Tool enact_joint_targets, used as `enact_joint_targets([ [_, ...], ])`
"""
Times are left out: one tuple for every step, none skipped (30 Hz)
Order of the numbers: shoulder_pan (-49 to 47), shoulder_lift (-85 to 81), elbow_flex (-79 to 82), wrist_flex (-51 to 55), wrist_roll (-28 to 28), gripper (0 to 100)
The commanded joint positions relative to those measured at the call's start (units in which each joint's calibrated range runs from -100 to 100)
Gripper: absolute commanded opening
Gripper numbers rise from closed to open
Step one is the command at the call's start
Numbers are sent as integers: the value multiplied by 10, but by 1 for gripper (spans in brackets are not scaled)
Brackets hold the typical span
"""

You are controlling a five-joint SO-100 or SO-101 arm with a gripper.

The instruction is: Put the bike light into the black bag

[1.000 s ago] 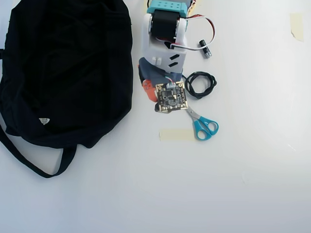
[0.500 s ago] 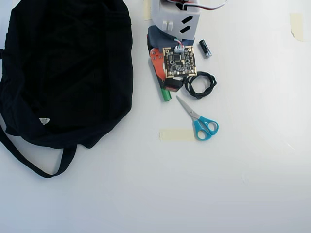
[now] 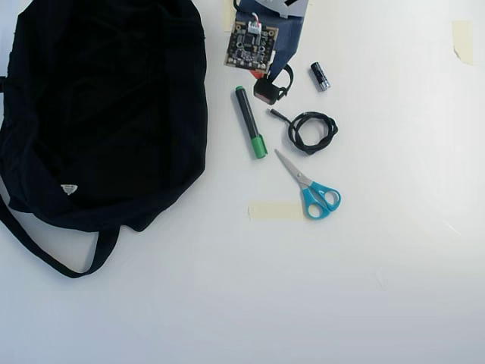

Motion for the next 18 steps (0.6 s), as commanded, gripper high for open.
enact_joint_targets([
  [37,-78,44,9,-10,2],
  [54,-97,57,9,-16,2],
  [75,-113,68,9,-22,2],
  [96,-129,78,9,-24,2],
  [114,-142,85,9,-24,2],
  [132,-155,87,8,-26,2],
  [151,-163,82,8,-28,2],
  [172,-168,80,8,-29,2],
  [199,-167,80,8,-29,2],
  [225,-160,80,7,-29,2],
  [252,-157,81,5,-30,2],
  [281,-155,89,-9,-33,2],
  [318,-150,94,-19,-43,2],
  [356,-144,101,-30,-48,2],
  [390,-137,110,-47,-50,2],
  [418,-131,121,-69,-49,2],
  [439,-126,131,-95,-49,2],
  [457,-123,142,-125,-48,2],
])
